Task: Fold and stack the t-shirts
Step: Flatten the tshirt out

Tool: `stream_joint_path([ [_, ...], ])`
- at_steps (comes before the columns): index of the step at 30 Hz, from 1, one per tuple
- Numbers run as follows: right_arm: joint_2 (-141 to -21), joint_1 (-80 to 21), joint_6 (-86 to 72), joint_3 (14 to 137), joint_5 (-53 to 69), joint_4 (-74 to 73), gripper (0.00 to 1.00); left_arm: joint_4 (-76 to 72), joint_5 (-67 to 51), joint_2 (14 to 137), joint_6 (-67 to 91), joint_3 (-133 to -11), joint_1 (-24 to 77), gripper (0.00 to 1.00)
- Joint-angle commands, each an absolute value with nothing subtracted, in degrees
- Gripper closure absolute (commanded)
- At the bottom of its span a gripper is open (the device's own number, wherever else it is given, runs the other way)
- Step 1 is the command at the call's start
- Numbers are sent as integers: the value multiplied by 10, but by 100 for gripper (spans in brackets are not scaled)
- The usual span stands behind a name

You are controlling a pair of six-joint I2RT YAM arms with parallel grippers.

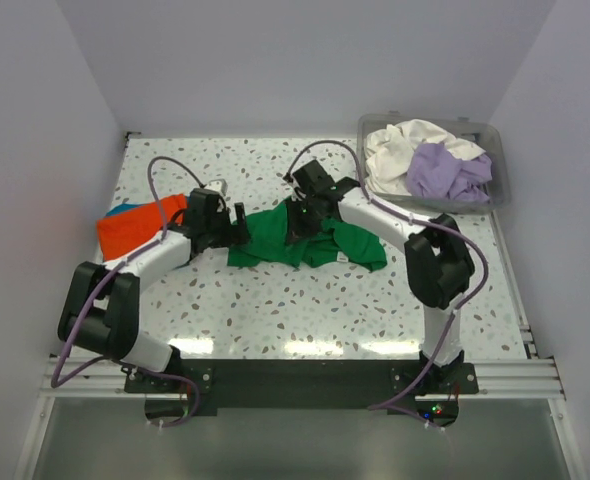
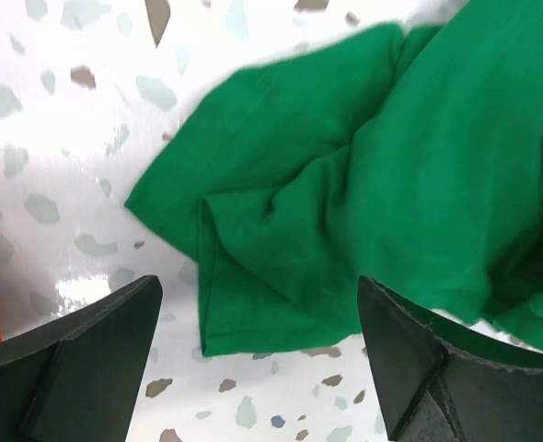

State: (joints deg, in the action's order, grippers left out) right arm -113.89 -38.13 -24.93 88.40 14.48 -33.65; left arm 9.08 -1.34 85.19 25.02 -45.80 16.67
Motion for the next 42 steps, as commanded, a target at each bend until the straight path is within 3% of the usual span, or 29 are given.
stream_joint_path([
  [1, -1046, -381, -231, 957, 170, -394, 100, 93, -23, 833, 265, -511, 162, 8],
  [13, -1017, -412, -182, 1134, 317, -512, 100, 130, -35, 783, 294, -582, 137, 7],
  [17, -1032, -444, -154, 1108, 343, -539, 100, 154, -5, 765, 266, -597, 115, 7],
  [18, -1032, -449, -132, 1093, 335, -547, 97, 162, -3, 762, 259, -598, 106, 7],
  [19, -1027, -453, -121, 1056, 309, -555, 79, 165, -2, 759, 254, -599, 104, 7],
  [23, -993, -457, -91, 975, 224, -568, 42, 183, 21, 758, 228, -597, 102, 7],
  [25, -981, -447, -109, 935, 181, -550, 34, 184, 3, 756, 223, -589, 103, 7],
  [33, -1008, -324, -220, 848, 38, -474, 38, 154, -86, 760, 221, -528, 145, 9],
  [42, -1046, -243, -230, 775, -55, -440, 39, 91, -192, 876, 271, -491, 171, 10],
])
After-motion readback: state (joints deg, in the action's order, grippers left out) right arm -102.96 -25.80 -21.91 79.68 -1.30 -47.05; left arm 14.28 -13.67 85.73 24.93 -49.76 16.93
